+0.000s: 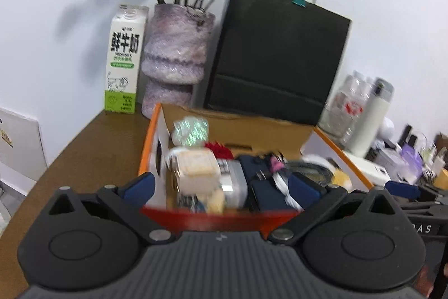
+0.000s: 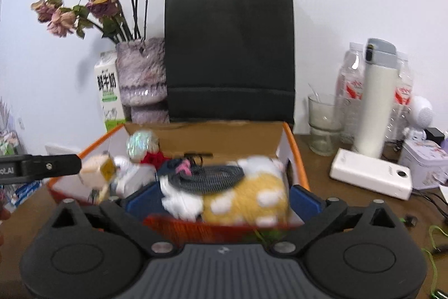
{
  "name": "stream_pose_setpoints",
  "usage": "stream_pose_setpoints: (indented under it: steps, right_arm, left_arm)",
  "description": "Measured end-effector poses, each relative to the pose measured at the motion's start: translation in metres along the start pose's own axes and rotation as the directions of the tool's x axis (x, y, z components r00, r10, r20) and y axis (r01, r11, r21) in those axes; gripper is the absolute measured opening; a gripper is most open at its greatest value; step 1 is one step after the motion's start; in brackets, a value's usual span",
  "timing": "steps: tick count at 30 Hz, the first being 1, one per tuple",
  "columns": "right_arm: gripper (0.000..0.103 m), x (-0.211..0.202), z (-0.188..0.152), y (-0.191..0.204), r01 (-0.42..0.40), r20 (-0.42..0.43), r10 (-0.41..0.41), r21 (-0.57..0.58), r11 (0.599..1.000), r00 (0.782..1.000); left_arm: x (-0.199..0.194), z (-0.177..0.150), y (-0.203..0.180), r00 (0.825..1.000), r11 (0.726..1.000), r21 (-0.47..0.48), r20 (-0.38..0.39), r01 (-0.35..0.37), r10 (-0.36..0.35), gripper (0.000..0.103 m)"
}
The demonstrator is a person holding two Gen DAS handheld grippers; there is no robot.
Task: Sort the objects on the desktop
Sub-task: 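Grasp the small beige block with the left tool while the right tool grasps the white round cap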
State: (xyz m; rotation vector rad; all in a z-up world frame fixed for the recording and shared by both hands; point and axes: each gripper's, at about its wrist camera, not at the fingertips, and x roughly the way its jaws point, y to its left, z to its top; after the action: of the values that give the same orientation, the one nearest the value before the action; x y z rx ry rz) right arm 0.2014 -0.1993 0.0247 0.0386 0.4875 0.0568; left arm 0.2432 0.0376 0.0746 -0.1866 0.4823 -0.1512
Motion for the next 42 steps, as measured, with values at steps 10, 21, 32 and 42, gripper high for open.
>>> stream_pose_setpoints:
  steps: [10,21,32,42]
  right_arm:
    - [0.098,0.011,-0.043,-0.006,0.041,-0.158,-0.049,-0.053,0.998,0.986]
    - [0.067,0.039,-0.046,0.011,-0.012,-0.191,-0.009,-0.108,0.994,0.982]
    - [0.027,0.035,-0.043,-0.003,-0.042,-0.193,0.030,-0.059,0.997,0.981]
    - [0.027,0.019,-0.045,-0.033,0.063,-0.172,-0.059,0.017,0.998,0.983]
  left_arm:
    - [0.019,-0.046,-0.040,0.988,0.997,0.068,-0.153,0.034,-0.023,0.103]
    - [0.044,-0.057,-0.054,0.979,0.999,0.032,-0.203,0.025,-0.018,0.097]
    - [0.057,-0.058,-0.063,0.972,0.998,-0.021,-0.227,0.059,-0.062,0.092]
    - [0.065,-0.064,-0.088,0.977,0.997,0.074,-0.213,-0.004,0.019,0.078]
